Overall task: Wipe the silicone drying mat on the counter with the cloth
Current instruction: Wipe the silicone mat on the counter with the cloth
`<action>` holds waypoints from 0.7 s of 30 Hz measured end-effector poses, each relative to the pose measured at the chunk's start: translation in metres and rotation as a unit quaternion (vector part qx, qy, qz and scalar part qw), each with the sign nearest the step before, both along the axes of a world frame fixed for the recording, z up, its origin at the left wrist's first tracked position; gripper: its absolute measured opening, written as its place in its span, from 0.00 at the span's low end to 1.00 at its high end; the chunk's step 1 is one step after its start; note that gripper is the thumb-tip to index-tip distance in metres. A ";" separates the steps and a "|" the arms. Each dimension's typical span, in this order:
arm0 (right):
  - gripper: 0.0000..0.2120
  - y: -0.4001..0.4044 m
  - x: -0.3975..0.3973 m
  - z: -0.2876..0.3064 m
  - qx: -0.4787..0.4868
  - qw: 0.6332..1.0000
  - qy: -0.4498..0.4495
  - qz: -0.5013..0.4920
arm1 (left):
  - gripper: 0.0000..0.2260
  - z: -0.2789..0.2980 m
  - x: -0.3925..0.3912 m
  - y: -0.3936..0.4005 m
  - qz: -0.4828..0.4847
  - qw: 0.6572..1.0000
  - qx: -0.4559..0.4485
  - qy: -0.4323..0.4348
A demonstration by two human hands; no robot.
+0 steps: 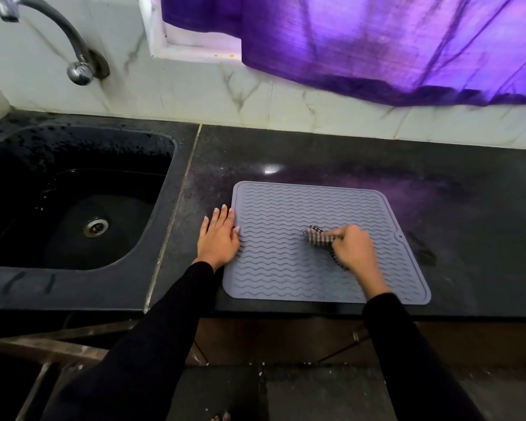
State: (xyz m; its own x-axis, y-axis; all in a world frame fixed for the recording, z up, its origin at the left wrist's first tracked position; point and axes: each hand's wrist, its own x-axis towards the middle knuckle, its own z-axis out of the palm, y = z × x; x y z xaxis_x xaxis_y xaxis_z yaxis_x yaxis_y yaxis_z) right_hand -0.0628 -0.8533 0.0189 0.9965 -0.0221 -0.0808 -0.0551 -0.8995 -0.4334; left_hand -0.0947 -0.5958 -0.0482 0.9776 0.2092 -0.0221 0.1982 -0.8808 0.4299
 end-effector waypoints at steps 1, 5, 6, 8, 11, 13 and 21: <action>0.17 0.000 0.006 0.011 0.055 0.998 0.015 -0.032 | 0.24 0.003 0.000 0.001 -0.006 1.000 -0.017 0.017; 0.12 0.021 -0.012 0.039 0.044 0.998 -0.009 -0.051 | 0.26 0.004 -0.010 0.001 -0.018 0.999 -0.025 0.032; 0.13 0.033 -0.026 0.035 -0.028 0.999 -0.021 -0.018 | 0.26 0.002 -0.015 0.000 -0.018 1.000 -0.011 0.020; 0.17 0.059 -0.061 0.012 -0.142 0.985 -0.057 0.074 | 0.25 -0.003 -0.021 -0.003 -0.018 1.000 0.015 -0.003; 0.24 0.065 -0.093 -0.041 -0.164 0.970 -0.114 0.139 | 0.24 -0.005 -0.023 -0.004 -0.022 0.999 0.025 -0.019; 0.26 0.057 -0.094 -0.062 -0.131 0.968 -0.164 0.136 | 0.25 -0.006 -0.024 -0.004 -0.026 0.999 0.038 -0.023; 0.16 0.041 -0.072 -0.042 -0.011 0.984 -0.136 0.111 | 0.30 -0.007 -0.034 -0.008 -0.028 0.997 0.063 -0.022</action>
